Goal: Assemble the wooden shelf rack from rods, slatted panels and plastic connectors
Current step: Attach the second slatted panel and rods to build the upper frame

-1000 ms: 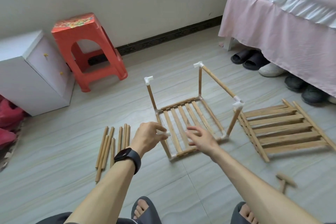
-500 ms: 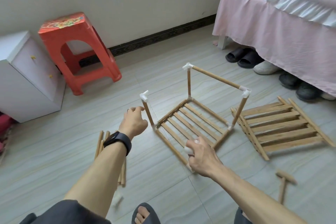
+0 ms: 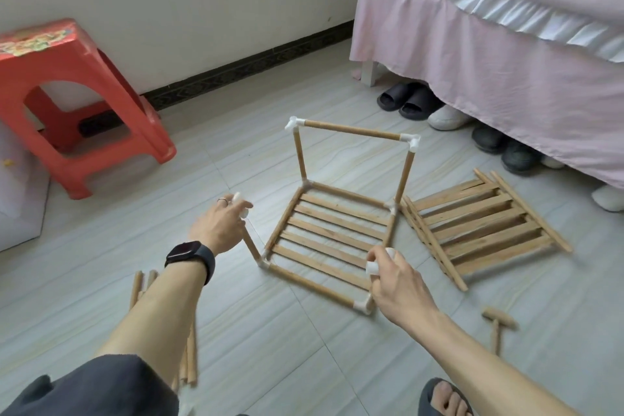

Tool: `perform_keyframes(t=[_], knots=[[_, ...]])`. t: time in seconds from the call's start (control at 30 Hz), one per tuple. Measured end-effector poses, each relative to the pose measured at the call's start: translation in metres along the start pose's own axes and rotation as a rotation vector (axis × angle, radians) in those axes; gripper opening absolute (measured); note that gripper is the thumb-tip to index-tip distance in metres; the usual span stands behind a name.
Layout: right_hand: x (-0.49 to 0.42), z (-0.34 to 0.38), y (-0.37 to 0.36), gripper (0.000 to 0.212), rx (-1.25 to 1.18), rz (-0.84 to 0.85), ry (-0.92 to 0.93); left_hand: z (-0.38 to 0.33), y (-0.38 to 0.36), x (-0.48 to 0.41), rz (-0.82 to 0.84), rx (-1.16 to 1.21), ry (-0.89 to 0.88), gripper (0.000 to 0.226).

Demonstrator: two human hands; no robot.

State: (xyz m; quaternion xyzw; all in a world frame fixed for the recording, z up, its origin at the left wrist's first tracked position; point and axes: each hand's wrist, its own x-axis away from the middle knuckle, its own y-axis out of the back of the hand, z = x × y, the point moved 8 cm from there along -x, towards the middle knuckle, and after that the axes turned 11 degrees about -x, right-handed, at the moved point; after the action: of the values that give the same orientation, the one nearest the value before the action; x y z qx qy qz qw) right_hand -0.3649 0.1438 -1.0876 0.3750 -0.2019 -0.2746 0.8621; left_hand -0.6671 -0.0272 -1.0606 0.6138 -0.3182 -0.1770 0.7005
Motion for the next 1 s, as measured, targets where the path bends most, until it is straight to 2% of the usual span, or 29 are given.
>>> perform_keyframes(t=[0.13,0.27,0.4,0.53,0.7,0.77,0.87,1.0], knots=[[-0.014,-0.013,0.009,0.020,-0.004,-0.072,-0.066,0.008,-0.002,0.013,-0.057,-0.045,0.012,0.031],[-0.039,-0.021,0.024,0.029,0.010,-0.089,-0.089,0.012,-0.007,0.045,-0.002,-0.102,0.009,0.021],[-0.061,-0.019,0.033,0.030,0.056,-0.073,-0.096,0.013,-0.016,0.073,0.061,-0.088,0.006,0.015],[-0.070,-0.018,0.036,0.031,0.067,-0.012,-0.095,0.013,-0.019,0.091,0.063,-0.087,0.024,0.025],[-0.067,-0.018,0.037,0.030,0.069,-0.038,-0.083,0.010,-0.024,0.100,0.067,-0.009,0.026,0.042],[-0.067,-0.019,0.038,0.031,0.063,-0.038,-0.073,0.009,-0.024,0.103,0.042,-0.045,0.021,0.047],[-0.065,-0.019,0.039,0.032,0.062,-0.052,-0.057,0.007,-0.026,0.108,-0.029,-0.123,0.035,0.047],[-0.062,-0.015,0.037,0.027,0.096,-0.076,-0.036,0.006,-0.032,0.113,-0.066,-0.107,0.087,0.046]])
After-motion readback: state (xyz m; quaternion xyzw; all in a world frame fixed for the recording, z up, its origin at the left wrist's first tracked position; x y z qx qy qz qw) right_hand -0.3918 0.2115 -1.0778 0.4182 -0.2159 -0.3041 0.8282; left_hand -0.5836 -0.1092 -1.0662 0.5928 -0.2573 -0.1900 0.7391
